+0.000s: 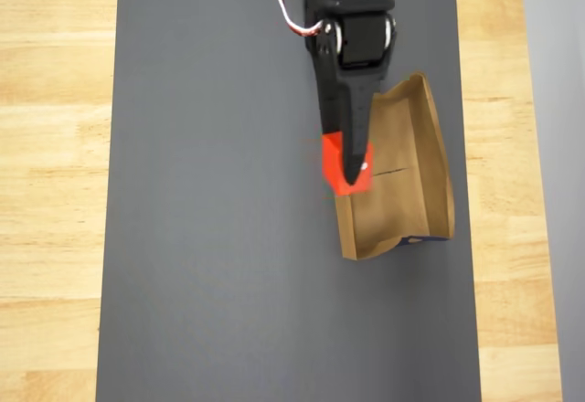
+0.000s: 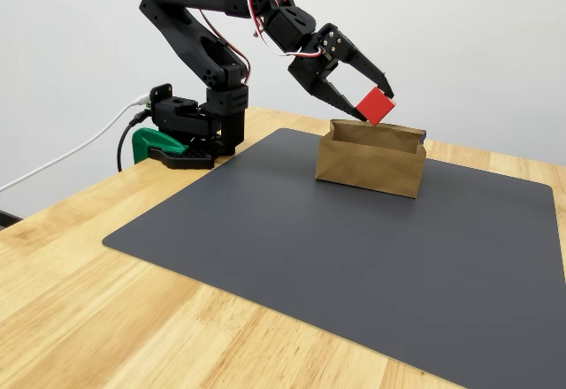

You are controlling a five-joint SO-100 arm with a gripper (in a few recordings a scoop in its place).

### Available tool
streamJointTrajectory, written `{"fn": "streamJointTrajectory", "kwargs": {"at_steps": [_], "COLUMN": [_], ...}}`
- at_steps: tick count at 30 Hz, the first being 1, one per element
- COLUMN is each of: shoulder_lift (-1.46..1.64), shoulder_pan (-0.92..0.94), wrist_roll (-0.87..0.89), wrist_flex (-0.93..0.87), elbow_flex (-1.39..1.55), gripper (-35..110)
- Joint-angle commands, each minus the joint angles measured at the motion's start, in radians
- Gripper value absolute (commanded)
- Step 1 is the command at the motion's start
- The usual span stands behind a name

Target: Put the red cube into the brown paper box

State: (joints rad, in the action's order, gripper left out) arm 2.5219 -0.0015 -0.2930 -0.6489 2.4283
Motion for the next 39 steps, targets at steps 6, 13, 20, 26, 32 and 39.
{"fn": "streamJointTrajectory", "kwargs": {"at_steps": [6, 13, 20, 26, 32, 39], "shoulder_lift": [0.017, -0.043, -0.049, -0.049, 0.052, 0.265], "shoulder_pan": [-0.147, -0.155, -0.140, -0.130, -0.095, 0.029], "wrist_roll": [-0.106, -0.178, -0.192, -0.201, -0.150, 0.003], "wrist_flex": [-0.058, -0.104, -0.114, -0.117, -0.110, -0.155], "elbow_flex": [0.046, 0.058, 0.054, 0.054, 0.051, 0.049], "gripper": [0, 0, 21, 33, 19, 0]}}
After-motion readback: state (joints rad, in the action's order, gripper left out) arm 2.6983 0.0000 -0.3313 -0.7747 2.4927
